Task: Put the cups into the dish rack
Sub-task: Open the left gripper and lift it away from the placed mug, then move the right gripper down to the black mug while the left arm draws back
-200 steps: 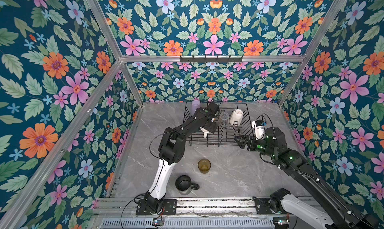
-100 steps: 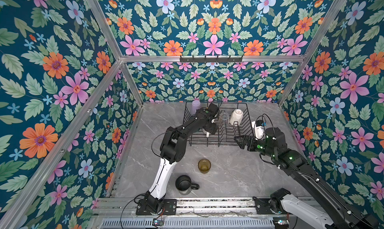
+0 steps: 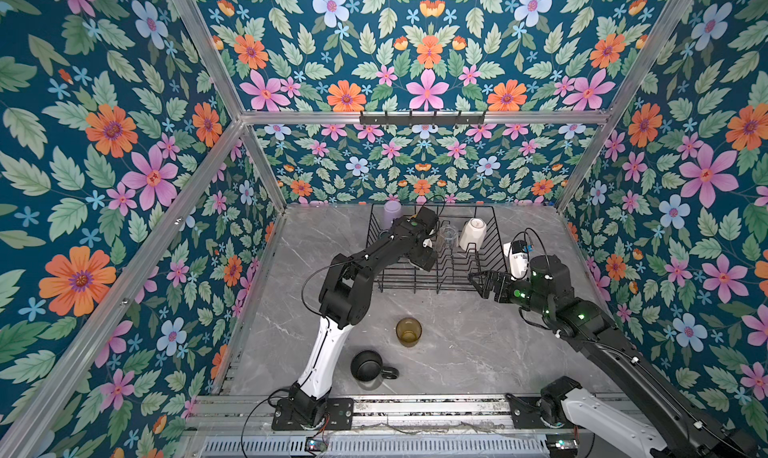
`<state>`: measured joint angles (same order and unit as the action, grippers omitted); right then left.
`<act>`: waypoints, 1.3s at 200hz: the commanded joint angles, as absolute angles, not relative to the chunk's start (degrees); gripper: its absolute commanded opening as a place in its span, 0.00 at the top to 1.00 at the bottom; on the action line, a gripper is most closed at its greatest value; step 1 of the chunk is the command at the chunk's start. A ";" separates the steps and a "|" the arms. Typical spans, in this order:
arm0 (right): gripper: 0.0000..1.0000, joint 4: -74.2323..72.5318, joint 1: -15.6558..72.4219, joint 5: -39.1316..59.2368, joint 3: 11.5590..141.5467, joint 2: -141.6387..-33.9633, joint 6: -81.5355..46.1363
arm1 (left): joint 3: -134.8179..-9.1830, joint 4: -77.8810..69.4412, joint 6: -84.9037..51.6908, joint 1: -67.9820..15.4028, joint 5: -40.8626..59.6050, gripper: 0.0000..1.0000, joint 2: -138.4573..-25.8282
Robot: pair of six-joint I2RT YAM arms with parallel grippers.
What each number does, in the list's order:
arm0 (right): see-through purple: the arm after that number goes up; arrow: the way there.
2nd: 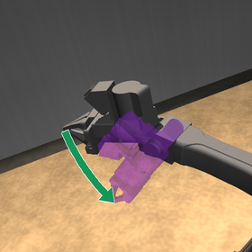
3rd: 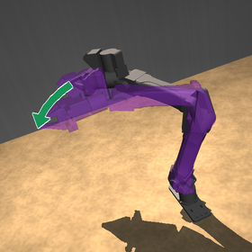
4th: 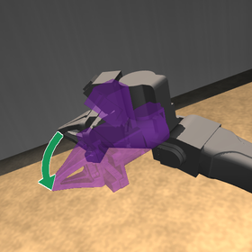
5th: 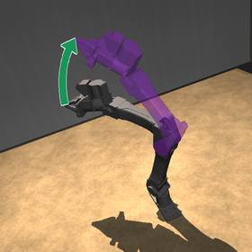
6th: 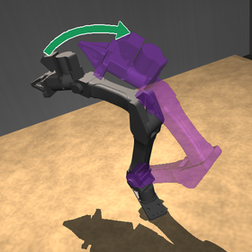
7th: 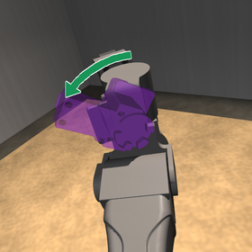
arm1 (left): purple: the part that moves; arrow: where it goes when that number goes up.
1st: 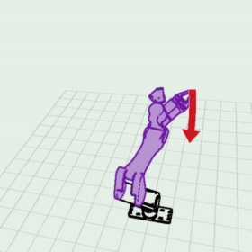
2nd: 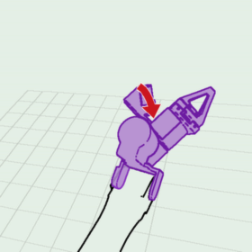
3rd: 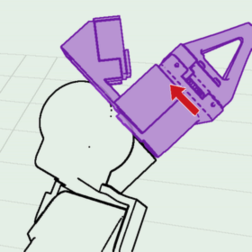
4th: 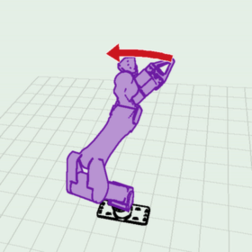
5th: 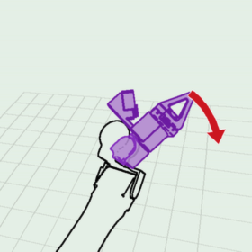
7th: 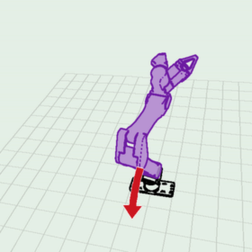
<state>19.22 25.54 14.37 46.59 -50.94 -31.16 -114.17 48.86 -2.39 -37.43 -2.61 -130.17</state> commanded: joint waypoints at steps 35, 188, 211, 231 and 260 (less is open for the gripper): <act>0.01 18.73 25.57 13.72 46.96 -50.65 -30.47 | -110.78 46.24 -2.54 -37.44 -0.35 0.00 -125.12; 0.06 28.02 25.58 11.66 53.02 -54.80 -25.09 | -64.52 2.74 -9.60 -36.29 -18.53 0.00 -75.31; 0.10 28.26 26.20 13.18 54.18 -56.91 -25.30 | -56.79 -0.68 -13.09 -33.11 -21.13 0.00 -67.95; 0.12 29.53 29.38 10.93 56.01 -59.22 -24.54 | -51.73 -0.83 -18.05 -27.36 -17.89 0.00 -63.06; 0.15 31.10 35.16 8.50 58.96 -63.07 -23.13 | -45.59 -2.18 -21.98 -21.31 -13.58 0.00 -57.36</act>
